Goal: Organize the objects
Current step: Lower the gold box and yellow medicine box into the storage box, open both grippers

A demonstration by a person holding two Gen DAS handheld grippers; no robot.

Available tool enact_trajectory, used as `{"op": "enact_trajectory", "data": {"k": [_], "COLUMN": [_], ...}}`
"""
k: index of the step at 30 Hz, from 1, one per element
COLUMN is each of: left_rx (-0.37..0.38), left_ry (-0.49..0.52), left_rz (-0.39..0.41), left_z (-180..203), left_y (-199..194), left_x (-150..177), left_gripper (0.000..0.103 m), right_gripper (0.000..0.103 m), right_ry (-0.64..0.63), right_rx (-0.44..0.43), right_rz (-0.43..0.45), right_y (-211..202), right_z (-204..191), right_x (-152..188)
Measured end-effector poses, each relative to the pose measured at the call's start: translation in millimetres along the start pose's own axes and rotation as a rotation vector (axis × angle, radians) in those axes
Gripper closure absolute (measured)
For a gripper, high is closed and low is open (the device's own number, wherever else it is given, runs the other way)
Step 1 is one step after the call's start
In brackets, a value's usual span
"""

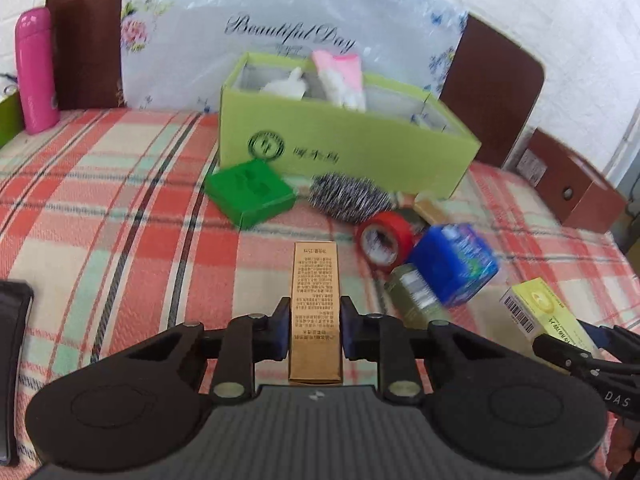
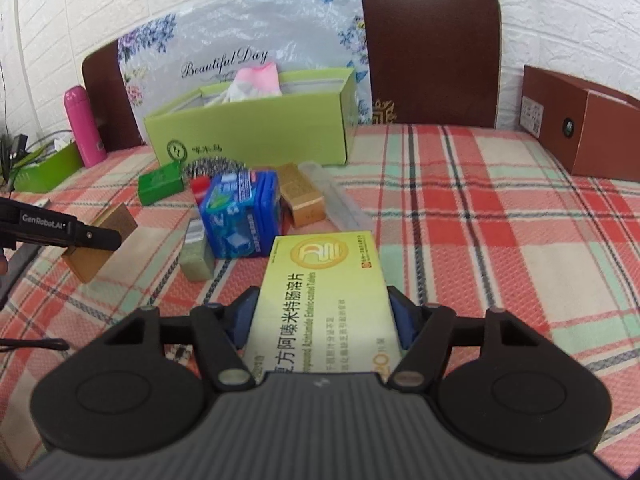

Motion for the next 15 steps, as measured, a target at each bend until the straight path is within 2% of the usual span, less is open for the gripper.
{"op": "enact_trajectory", "data": {"k": [7,12,15], "left_rx": [0.087,0.137,0.126], "left_ry": [0.062,0.063,0.049], "left_rz": [0.125,0.206,0.241], "left_z": [40.4,71.1,79.3], "left_y": [-17.8,-11.9,2.8], "left_x": [-56.5,-109.1,-141.7], "left_gripper": [0.079,0.079,0.079], "right_gripper": [0.037,0.037,0.037], "right_ry": [0.010,-0.028,-0.027], "right_rx": [-0.008,-0.007,0.000], "right_rz": [0.146,0.260,0.305], "right_y": [-16.4,-0.1,23.7], "right_z": [17.4,18.3,18.1], "right_x": [-58.7,-119.5,-154.9]}}
Point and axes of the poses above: each gripper's, at about its wrist camera, not at the fingertips, and y roughly the way its jaws point, z to its right, x to its underside, the point moved 10 cm from there along y, roughly the way its jaws point, and after that the axes turned 10 degrees about -y, right-handed, at the moved point
